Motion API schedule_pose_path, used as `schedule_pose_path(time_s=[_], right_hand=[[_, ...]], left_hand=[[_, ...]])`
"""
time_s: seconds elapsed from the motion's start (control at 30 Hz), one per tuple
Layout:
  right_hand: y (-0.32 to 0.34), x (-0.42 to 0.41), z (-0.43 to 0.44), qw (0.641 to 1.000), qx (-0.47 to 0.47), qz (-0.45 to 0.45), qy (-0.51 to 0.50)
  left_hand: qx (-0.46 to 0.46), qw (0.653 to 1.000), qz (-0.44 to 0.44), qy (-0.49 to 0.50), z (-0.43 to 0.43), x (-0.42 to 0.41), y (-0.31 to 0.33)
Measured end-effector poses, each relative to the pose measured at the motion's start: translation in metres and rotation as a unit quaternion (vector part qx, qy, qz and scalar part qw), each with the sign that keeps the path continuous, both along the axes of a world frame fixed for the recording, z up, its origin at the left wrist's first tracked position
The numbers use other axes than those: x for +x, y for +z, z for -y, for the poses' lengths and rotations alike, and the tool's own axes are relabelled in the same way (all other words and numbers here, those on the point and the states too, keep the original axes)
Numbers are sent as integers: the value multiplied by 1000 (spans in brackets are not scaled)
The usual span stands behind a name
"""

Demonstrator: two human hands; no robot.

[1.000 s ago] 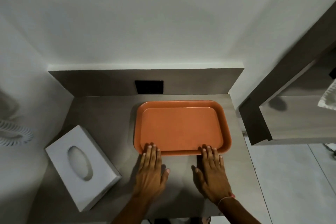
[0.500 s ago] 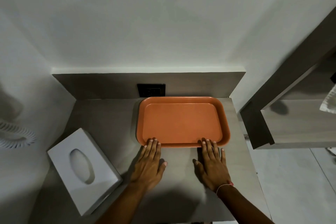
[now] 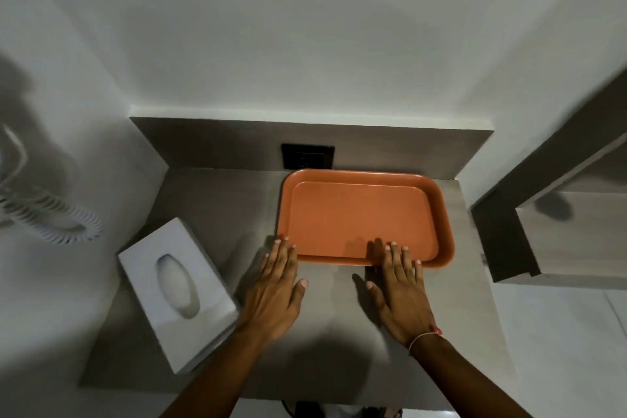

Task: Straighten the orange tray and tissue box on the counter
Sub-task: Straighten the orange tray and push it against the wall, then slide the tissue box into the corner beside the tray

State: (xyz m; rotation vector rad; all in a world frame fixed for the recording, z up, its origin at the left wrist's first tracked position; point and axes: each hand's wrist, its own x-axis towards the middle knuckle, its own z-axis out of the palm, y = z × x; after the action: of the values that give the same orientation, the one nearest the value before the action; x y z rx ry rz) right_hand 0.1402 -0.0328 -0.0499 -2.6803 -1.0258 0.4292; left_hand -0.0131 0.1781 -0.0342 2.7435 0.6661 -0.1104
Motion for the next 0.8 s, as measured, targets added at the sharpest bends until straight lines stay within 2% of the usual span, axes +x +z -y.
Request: schedule_pose_path(time_s=[0.13,0.23,0.4,0.53,0.8], right_hand=[[8,-23,-56,994,57,-22,92],[12,-51,-108,980,89,-43,173],[18,-102,-195,949,103,-86,285],[13,-123,-233,928,87,-144,332],[7,-129,-242,925,97,-207,302]], left_hand=[[-30,990,67,120,-30,-58,16],[-35,979,74,189,-50,-102,19],[-90,926,54,362,-71,-145,9],[-122,904,49,408,-75,-153,4],[-169,892,79,411,-74,-154,0]])
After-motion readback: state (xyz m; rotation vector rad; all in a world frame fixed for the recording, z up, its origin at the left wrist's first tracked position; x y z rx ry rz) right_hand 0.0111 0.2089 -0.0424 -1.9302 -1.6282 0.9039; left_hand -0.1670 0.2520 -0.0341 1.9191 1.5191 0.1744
